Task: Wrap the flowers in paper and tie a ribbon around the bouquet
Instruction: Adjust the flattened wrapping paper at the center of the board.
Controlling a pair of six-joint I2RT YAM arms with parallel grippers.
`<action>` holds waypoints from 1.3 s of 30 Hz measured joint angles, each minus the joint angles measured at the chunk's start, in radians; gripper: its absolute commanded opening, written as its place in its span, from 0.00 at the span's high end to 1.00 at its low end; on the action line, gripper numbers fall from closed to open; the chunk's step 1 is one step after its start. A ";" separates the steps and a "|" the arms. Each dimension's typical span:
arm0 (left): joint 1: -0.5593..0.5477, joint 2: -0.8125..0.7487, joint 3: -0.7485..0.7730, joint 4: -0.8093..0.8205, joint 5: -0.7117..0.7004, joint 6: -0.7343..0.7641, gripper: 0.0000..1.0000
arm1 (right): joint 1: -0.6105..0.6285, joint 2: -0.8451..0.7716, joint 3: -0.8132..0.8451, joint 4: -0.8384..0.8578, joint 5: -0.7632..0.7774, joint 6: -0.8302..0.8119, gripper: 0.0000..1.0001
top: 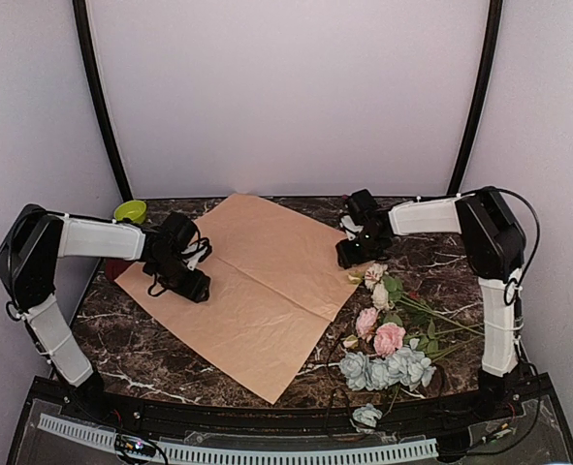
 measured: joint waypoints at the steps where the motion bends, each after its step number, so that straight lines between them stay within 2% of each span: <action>1: -0.001 0.014 0.000 0.003 0.000 0.003 0.31 | -0.012 -0.022 -0.033 0.013 0.005 0.010 0.41; 8: -0.010 0.108 0.071 0.018 -0.032 0.034 0.31 | -0.080 -0.165 -0.262 0.098 0.027 0.084 0.42; 16: -0.014 0.177 0.159 0.030 -0.086 0.080 0.30 | -0.086 -0.241 -0.385 0.149 0.042 0.111 0.44; 24: -0.015 0.227 0.246 -0.009 -0.173 0.144 0.29 | -0.086 -0.428 -0.560 0.045 -0.013 0.155 0.43; 29: -0.016 0.189 0.246 -0.059 -0.202 0.173 0.29 | -0.088 -0.482 -0.494 -0.055 -0.088 0.142 0.41; 33: -0.039 0.102 0.249 -0.065 -0.193 0.179 0.31 | -0.103 -0.424 -0.286 -0.090 -0.087 0.100 0.42; 36: -0.129 0.076 0.276 -0.055 -0.185 0.172 0.32 | -0.122 -0.298 -0.103 -0.079 -0.051 0.066 0.44; 39: -0.275 0.103 0.298 -0.038 -0.183 0.173 0.33 | -0.132 -0.174 -0.005 -0.076 -0.019 0.034 0.45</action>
